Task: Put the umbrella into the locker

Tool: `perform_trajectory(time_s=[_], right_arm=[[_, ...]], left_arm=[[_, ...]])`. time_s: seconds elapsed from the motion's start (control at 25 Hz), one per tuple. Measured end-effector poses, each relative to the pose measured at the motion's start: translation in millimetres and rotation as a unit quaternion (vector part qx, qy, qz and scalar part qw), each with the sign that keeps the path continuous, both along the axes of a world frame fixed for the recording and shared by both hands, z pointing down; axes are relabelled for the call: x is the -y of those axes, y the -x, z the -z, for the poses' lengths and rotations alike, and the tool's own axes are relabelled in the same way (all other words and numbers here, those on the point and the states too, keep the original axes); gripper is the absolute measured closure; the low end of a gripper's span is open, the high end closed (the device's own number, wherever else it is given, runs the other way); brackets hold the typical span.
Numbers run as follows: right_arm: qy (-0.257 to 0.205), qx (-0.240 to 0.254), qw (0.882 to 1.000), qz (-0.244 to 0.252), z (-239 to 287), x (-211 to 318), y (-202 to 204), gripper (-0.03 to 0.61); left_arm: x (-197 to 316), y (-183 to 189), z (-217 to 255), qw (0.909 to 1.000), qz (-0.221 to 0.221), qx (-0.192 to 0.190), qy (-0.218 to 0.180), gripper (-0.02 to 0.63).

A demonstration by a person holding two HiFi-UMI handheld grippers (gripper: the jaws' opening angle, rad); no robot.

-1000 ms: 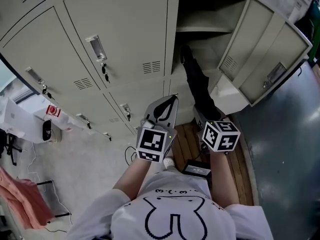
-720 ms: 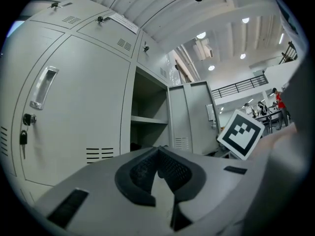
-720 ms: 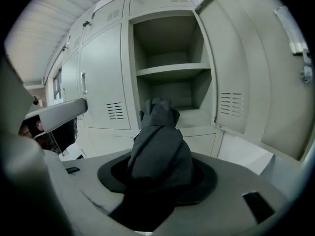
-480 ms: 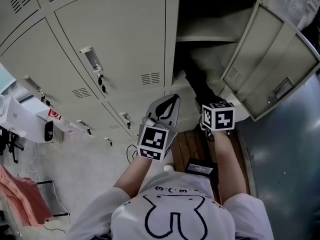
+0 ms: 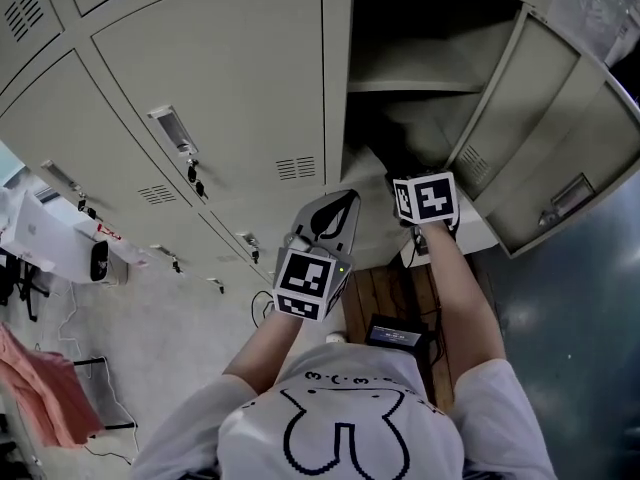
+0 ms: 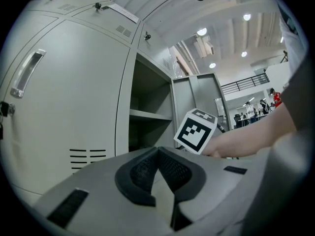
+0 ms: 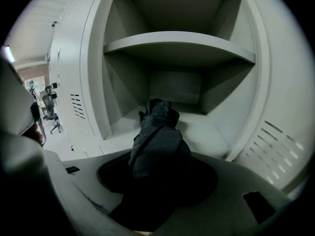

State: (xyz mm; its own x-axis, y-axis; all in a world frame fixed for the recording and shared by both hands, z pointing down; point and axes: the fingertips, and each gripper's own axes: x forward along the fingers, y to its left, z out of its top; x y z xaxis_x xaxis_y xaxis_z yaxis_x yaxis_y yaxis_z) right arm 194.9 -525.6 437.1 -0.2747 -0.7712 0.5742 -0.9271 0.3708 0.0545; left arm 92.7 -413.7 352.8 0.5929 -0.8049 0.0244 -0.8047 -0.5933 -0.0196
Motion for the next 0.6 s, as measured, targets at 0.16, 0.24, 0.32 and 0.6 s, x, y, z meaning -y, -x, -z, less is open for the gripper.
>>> perform_trajectory(time_s=[0.16, 0.24, 0.32, 0.6], right_arm=[[0.006, -0.027, 1.000, 0.013, -4, 24, 3, 0.351], [0.009, -0.035, 0.999, 0.019, -5, 36, 4, 0.349], [0.012, -0.040, 0.999, 0.021, -6, 49, 5, 0.348], [0.019, -0.053, 0.998, 0.033, -10, 92, 4, 0.341]], left_arm=[[7, -3, -4, 0.9999, 0.000, -0.009, 0.012, 0.591], [10, -5, -5, 0.9999, -0.001, -0.004, 0.012, 0.591], [12, -6, -4, 0.9999, -0.002, 0.002, 0.011, 0.591], [22, -10, -5, 0.9998, -0.003, 0.017, 0.008, 0.591]])
